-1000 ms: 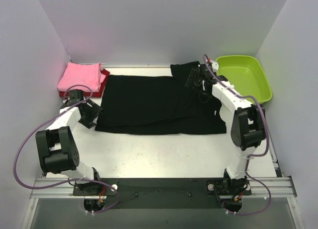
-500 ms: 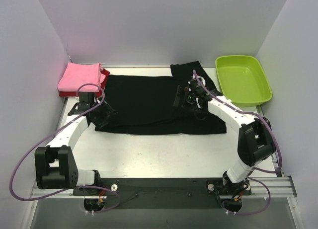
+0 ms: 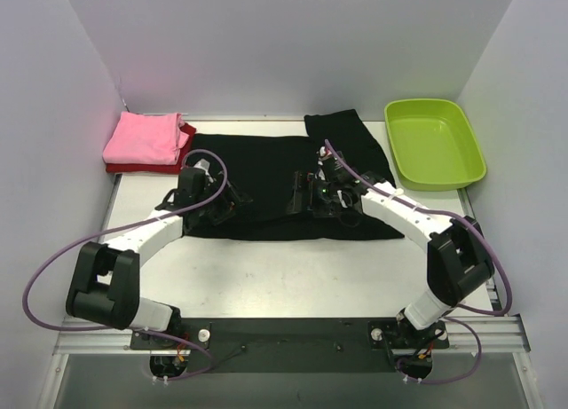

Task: Fold and stack the t-shirts

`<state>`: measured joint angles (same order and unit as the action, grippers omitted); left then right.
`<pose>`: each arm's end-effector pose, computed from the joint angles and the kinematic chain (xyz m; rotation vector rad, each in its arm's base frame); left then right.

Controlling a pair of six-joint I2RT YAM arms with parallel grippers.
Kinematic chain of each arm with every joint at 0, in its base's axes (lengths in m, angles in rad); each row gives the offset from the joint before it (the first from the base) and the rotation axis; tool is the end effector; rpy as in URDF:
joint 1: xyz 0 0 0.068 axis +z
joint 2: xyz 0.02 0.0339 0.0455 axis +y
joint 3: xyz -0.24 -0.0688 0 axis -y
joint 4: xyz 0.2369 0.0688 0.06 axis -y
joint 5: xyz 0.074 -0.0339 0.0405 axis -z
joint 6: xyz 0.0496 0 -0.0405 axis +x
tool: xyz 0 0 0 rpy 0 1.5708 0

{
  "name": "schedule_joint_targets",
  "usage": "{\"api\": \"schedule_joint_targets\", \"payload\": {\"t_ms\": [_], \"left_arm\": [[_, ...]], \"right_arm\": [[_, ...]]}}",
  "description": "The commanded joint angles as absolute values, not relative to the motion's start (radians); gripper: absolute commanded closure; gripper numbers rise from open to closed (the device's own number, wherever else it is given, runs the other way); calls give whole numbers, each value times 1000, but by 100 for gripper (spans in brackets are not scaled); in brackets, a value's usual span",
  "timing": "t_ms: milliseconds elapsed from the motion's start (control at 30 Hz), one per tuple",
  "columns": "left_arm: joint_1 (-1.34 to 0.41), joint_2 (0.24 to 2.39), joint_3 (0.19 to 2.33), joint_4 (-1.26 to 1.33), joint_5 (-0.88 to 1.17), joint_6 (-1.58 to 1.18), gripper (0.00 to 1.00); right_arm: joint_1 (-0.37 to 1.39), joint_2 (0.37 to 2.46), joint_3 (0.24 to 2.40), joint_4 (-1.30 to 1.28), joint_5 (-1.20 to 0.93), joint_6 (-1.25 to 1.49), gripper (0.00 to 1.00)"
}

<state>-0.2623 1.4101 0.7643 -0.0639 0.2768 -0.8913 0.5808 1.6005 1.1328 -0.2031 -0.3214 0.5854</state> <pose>0.2855 -0.0907 0.1764 -0.6003 2.3449 -0.8870 0.2928 0.2109 0.2249 -0.1812 2.3848 0.9568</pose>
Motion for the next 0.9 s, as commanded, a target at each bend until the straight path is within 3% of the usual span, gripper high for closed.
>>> {"api": "schedule_joint_targets", "payload": {"t_ms": [0,867], "left_arm": [[-299,1442,742,136,325,-936,19],[-364,1407,597,170,325,-959,20]], "right_arm": [[592,1549,1123,-192,-379,604,8],[615,1624,1063,-86,-443,687,8]]}}
